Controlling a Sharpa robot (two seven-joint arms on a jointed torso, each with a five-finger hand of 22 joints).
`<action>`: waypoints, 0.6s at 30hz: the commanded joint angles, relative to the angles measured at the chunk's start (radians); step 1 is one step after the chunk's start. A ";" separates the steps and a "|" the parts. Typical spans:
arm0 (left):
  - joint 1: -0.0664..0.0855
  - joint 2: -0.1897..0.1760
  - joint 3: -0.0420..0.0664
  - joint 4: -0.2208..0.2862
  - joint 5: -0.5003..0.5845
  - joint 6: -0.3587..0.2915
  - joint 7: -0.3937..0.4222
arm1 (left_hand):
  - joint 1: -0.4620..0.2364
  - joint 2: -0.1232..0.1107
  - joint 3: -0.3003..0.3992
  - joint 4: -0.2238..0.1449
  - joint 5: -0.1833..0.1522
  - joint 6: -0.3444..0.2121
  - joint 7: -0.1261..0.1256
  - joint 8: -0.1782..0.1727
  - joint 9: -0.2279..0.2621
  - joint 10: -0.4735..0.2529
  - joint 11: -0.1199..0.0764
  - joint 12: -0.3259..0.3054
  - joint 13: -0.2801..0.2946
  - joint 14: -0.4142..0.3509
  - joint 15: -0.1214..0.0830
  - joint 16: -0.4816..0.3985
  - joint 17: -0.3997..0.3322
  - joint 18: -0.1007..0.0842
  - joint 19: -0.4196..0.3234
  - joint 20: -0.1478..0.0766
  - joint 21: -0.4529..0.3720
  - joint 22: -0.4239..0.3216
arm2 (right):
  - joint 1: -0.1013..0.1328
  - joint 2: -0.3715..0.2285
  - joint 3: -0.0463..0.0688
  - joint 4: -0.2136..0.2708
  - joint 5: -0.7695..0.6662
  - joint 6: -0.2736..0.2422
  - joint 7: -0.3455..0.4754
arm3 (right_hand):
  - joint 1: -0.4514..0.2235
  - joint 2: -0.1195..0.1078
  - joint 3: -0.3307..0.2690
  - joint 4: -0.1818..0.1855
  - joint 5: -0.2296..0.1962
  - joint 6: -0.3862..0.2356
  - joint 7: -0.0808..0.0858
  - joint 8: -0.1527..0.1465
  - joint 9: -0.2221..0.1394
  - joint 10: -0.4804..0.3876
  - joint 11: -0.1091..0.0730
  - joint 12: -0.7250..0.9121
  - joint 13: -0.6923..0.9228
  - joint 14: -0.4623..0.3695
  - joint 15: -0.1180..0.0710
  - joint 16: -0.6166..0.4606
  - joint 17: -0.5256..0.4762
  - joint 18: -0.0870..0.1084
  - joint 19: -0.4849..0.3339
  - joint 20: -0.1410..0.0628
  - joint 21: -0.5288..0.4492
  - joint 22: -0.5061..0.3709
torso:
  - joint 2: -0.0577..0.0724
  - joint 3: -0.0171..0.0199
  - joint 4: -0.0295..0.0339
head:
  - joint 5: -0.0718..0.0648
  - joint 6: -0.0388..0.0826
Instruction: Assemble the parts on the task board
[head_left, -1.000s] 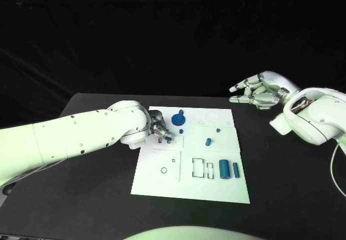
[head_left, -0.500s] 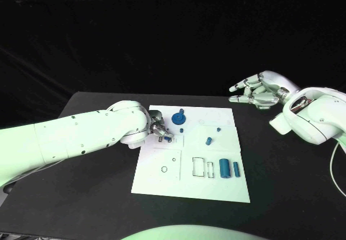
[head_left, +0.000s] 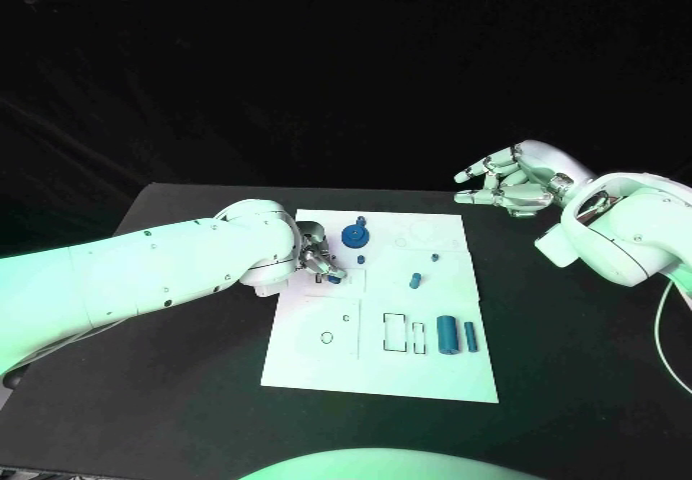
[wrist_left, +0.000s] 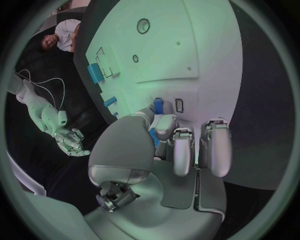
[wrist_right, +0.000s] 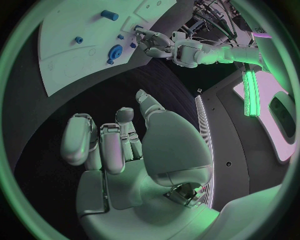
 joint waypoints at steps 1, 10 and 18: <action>-0.005 0.003 -0.002 0.000 -0.002 0.038 0.007 | 0.010 0.003 0.098 -0.094 0.002 0.021 -0.011 0.002 0.000 0.007 -0.001 0.005 0.001 0.103 -0.001 0.002 0.263 -0.015 0.044 -0.004 0.001 0.115 | -0.001 0.001 0.000 0.000 -0.002 0.007 0.003 | -0.004 0.007 -0.003 0.002 0.006 0.009 0.000 0.003 -0.001 0.002 -0.001 0.003 0.001 0.049 -0.007 -0.006 0.011 0.011 -0.007 0.003 -0.005 -0.001 | -0.001 -0.0001 -0.0008 | 0.000 -0.002; -0.007 0.003 -0.002 0.004 0.006 0.057 0.014 | 0.008 0.000 0.103 -0.094 0.002 0.023 -0.012 0.003 0.002 0.010 -0.002 0.008 0.005 0.103 -0.001 0.002 0.263 -0.016 0.046 -0.004 0.003 0.119 | -0.001 0.002 0.000 0.000 -0.002 0.009 0.004 | -0.004 0.007 -0.003 0.002 0.006 0.009 0.000 0.003 -0.001 0.002 -0.001 0.003 0.001 0.049 -0.007 -0.006 0.011 0.011 -0.007 0.003 -0.005 -0.001 | 0.000 -0.0001 0.0005 | -0.001 -0.002; -0.007 0.014 -0.002 -0.011 0.019 0.056 0.010 | -0.057 -0.007 0.101 -0.049 0.002 0.050 -0.017 0.022 0.017 0.022 -0.003 0.019 0.014 0.103 -0.002 0.002 0.263 -0.018 0.049 -0.004 0.008 0.127 | -0.001 0.002 0.000 0.000 -0.001 0.009 0.004 | -0.004 0.007 -0.003 0.002 0.006 0.009 0.000 0.003 -0.001 0.002 -0.001 0.003 0.001 0.049 -0.007 -0.006 0.011 0.011 -0.007 0.003 -0.005 -0.001 | -0.001 0.0006 0.0001 | 0.000 -0.003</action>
